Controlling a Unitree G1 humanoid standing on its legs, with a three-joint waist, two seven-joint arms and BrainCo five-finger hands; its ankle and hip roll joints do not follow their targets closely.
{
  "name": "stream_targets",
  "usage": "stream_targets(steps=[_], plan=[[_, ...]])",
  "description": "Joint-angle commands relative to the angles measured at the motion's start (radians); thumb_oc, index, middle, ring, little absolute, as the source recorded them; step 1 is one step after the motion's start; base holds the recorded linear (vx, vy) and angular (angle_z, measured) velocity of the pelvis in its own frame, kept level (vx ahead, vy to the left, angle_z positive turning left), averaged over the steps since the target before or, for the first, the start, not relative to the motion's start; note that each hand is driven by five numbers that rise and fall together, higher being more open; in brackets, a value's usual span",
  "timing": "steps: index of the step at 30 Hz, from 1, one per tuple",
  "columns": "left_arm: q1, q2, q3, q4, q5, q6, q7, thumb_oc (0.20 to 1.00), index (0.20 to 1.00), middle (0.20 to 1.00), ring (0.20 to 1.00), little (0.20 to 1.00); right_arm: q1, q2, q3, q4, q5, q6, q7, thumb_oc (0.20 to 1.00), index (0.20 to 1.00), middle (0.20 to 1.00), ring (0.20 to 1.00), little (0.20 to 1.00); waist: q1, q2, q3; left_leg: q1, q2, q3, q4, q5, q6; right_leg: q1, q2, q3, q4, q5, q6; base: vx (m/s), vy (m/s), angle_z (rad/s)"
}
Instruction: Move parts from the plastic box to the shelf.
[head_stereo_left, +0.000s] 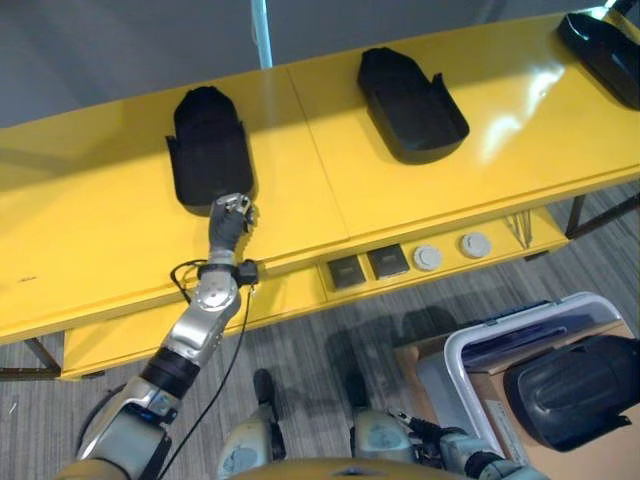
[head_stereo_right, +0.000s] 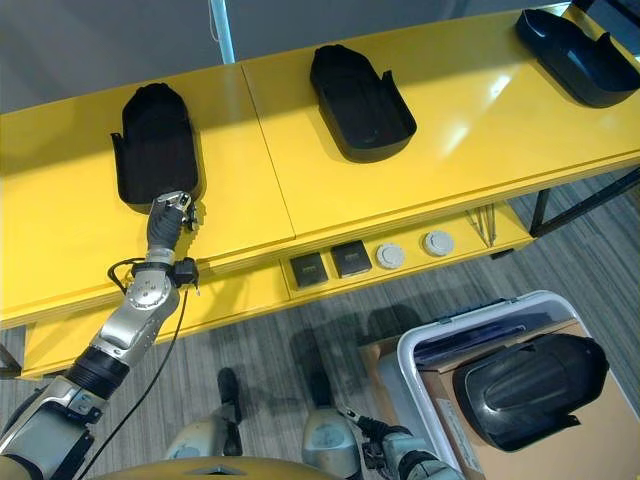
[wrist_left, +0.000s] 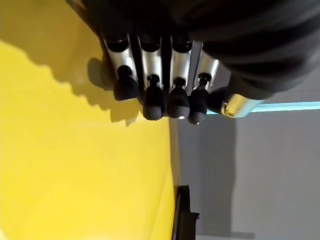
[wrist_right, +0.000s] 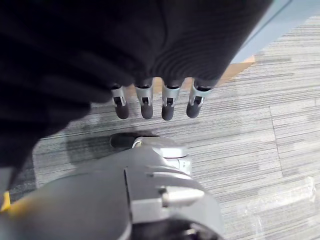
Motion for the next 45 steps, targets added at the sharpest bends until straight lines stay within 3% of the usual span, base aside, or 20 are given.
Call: stream_targets(steps=[1,2,3,6,10,14,19,21,24,26,27,28,30,31,34,35,38,41,42,45], plan=[[-0.054,-0.004,0.033,0.003,0.034,-0.053,-0.004,0.423,0.423,0.423,0.423,0.423,0.052,0.006,0.048,0.011,-0.048,0.007,0.019,1.0,1.0,1.0,1.0,1.0,0.017,-0.021,-0.009,0.058,0.032,-0.006,-0.007,-0.076,-0.015,-0.033,-0.033,-0.007,-0.004,0.044,0.002,-0.05,0.007,-0.07],[-0.038,-0.005,0.038,-0.009,0.037,-0.055,-0.006,0.896,0.896,0.896,0.896,0.896,0.053,0.007,0.043,0.01,-0.044,0.007,0.016,1.0,1.0,1.0,1.0,1.0,0.021,-0.022,-0.015,0.061,0.031,-0.006,-0.007,-0.078,-0.015,-0.028,-0.034,-0.01,-0.004,0.042,0.002,-0.05,0.0,-0.02],[-0.026,-0.006,0.041,-0.016,0.043,-0.057,-0.002,1.0,1.0,1.0,1.0,1.0,0.053,0.008,0.039,0.01,-0.038,0.007,0.014,1.0,1.0,1.0,1.0,1.0,0.025,-0.021,-0.02,0.063,0.031,-0.007,-0.007,-0.079,-0.015,-0.025,-0.035,-0.012,-0.004,0.041,0.002,-0.07,-0.028,0.02],[0.111,0.01,0.052,-0.082,0.139,-0.14,0.027,1.0,1.0,1.0,1.0,1.0,0.055,0.017,-0.002,0.023,0.01,0.0,-0.013,1.0,1.0,1.0,1.0,1.0,0.066,-0.016,-0.062,0.082,0.035,-0.006,-0.007,-0.085,-0.021,0.017,-0.037,-0.052,-0.004,0.025,-0.003,-0.07,-0.06,0.08],[0.248,0.076,0.065,-0.134,0.33,-0.271,0.15,1.0,1.0,1.0,1.0,1.0,0.048,0.026,-0.028,0.061,0.002,0.027,0.028,1.0,1.0,1.0,1.0,1.0,0.128,-0.013,-0.111,0.109,0.041,-0.028,-0.007,-0.086,-0.029,0.067,-0.034,-0.099,-0.004,0.005,-0.013,-0.09,-0.138,0.35],[0.351,0.092,0.048,-0.096,0.366,-0.241,0.212,1.0,1.0,1.0,1.0,1.0,0.013,0.024,-0.051,0.1,0.078,0.041,0.028,1.0,1.0,1.0,1.0,1.0,0.181,-0.01,-0.128,0.123,0.047,-0.068,-0.007,-0.08,-0.04,0.107,-0.018,-0.134,-0.004,-0.016,-0.025,-0.09,-0.133,0.36],[0.437,0.041,0.02,0.152,0.358,-0.267,0.244,1.0,1.0,1.0,1.0,1.0,-0.01,0.018,-0.063,0.111,0.109,0.039,0.021,1.0,1.0,1.0,1.0,1.0,0.21,-0.012,-0.131,0.124,0.05,-0.098,-0.007,-0.059,-0.055,0.125,-0.003,-0.154,-0.004,-0.02,-0.035,-0.07,-0.036,0.34],[0.488,-0.031,0.035,0.37,0.305,-0.27,0.229,1.0,1.0,1.0,1.0,1.0,-0.022,0.018,-0.064,0.124,0.12,0.044,0.009,1.0,1.0,1.0,1.0,1.0,0.226,-0.015,-0.127,0.119,0.047,-0.115,0.007,-0.052,-0.06,0.128,-0.002,-0.164,0.003,-0.021,-0.041,-0.07,0.019,0.18],[0.51,-0.072,0.06,0.495,0.318,-0.278,0.229,1.0,1.0,1.0,1.0,1.0,-0.026,0.019,-0.068,0.131,0.148,0.048,-0.007,1.0,1.0,1.0,1.0,1.0,0.23,-0.018,-0.121,0.114,0.04,-0.124,0.034,-0.061,-0.058,0.127,-0.008,-0.168,0.013,-0.021,-0.042,-0.03,0.056,0.17],[0.525,-0.122,0.11,0.67,0.29,-0.307,0.206,1.0,1.0,1.0,1.0,1.0,-0.032,0.02,-0.076,0.151,0.168,0.052,-0.019,1.0,1.0,1.0,1.0,1.0,0.231,-0.026,-0.116,0.098,0.024,-0.154,0.095,-0.087,-0.049,0.112,-0.024,-0.15,0.043,-0.023,-0.044,-0.01,0.198,0.15],[0.534,-0.139,0.137,0.734,0.232,-0.311,0.181,1.0,1.0,1.0,1.0,1.0,-0.035,0.02,-0.074,0.161,0.17,0.053,-0.022,1.0,1.0,1.0,1.0,1.0,0.233,-0.033,-0.116,0.091,0.011,-0.205,0.118,-0.101,-0.04,0.103,-0.03,-0.116,0.053,-0.023,-0.044,0.02,0.179,-0.18],[0.534,-0.14,0.139,0.739,0.224,-0.311,0.176,1.0,1.0,1.0,1.0,1.0,-0.035,0.02,-0.074,0.162,0.171,0.053,-0.023,1.0,1.0,1.0,1.0,1.0,0.233,-0.034,-0.116,0.091,0.01,-0.208,0.121,-0.103,-0.039,0.102,-0.031,-0.112,0.054,-0.023,-0.043,0.04,0.209,-0.29],[0.554,-0.172,0.213,0.855,0.14,-0.336,0.091,1.0,1.0,1.0,1.0,1.0,-0.038,0.025,-0.055,0.178,0.163,0.054,-0.029,1.0,1.0,1.0,1.0,1.0,0.239,-0.055,-0.117,0.079,-0.031,-0.353,0.159,-0.12,-0.011,0.08,-0.023,0.009,0.07,-0.023,-0.037,0.05,0.289,-0.77],[0.553,-0.177,0.23,0.878,0.127,-0.331,0.03,1.0,1.0,1.0,1.0,1.0,-0.035,0.027,-0.054,0.18,0.163,0.052,-0.031,1.0,1.0,1.0,1.0,1.0,0.235,-0.062,-0.114,0.079,-0.048,-0.376,0.163,-0.138,0.001,0.073,-0.018,0.046,0.076,-0.022,-0.033,0.01,0.291,-1.37],[0.524,-0.178,0.24,0.884,0.188,-0.296,0.022,1.0,1.0,1.0,1.0,1.0,-0.021,0.025,-0.073,0.178,0.17,0.039,-0.039,1.0,1.0,1.0,1.0,1.0,0.214,-0.069,-0.108,0.093,-0.072,-0.371,0.153,-0.177,0.025,0.055,-0.016,0.106,0.088,-0.02,-0.019,-0.06,0.272,-1.43],[0.496,-0.17,0.215,0.902,0.136,-0.269,-0.029,1.0,1.0,1.0,1.0,1.0,-0.004,0.02,-0.101,0.174,0.158,0.03,-0.031,1.0,1.0,1.0,1.0,1.0,0.185,-0.073,-0.103,0.098,-0.093,-0.364,0.153,-0.195,0.041,0.029,-0.02,0.152,0.095,0.005,0.0,-0.09,0.334,-0.89],[0.446,-0.146,0.196,0.918,-0.016,-0.203,-0.144,1.0,1.0,1.0,1.0,1.0,0.019,0.025,-0.138,0.157,0.109,0.004,-0.002,1.0,1.0,1.0,1.0,1.0,0.134,-0.083,-0.089,0.118,-0.125,-0.331,0.147,-0.219,0.069,-0.038,-0.039,0.196,0.086,0.085,0.038,-0.13,0.273,-0.85],[0.417,-0.134,0.196,0.944,-0.042,-0.163,-0.18,1.0,1.0,1.0,1.0,1.0,0.033,0.038,-0.156,0.153,0.173,-0.014,-0.054,1.0,1.0,1.0,1.0,1.0,0.115,-0.087,-0.077,0.133,-0.133,-0.296,0.14,-0.227,0.084,-0.078,-0.042,0.18,0.09,0.116,0.045,-0.17,0.154,-1.15],[0.407,-0.118,0.196,0.953,-0.055,-0.13,-0.194,1.0,1.0,1.0,1.0,1.0,0.054,0.039,-0.183,0.14,0.136,-0.012,-0.03,1.0,1.0,1.0,1.0,1.0,0.099,-0.083,-0.07,0.141,-0.123,-0.239,0.114,-0.215,0.095,-0.104,-0.049,0.13,0.11,0.117,0.048,-0.27,0.116,-1.22],[0.384,-0.094,0.208,0.973,-0.071,-0.087,-0.223,1.0,1.0,1.0,1.0,1.0,0.083,0.04,-0.202,0.136,0.16,-0.028,-0.033,1.0,1.0,1.0,1.0,1.0,0.085,-0.076,-0.066,0.134,-0.112,-0.169,0.095,-0.2,0.105,-0.115,-0.055,0.095,0.138,0.099,0.05,-0.22,0.047,-1.28]])
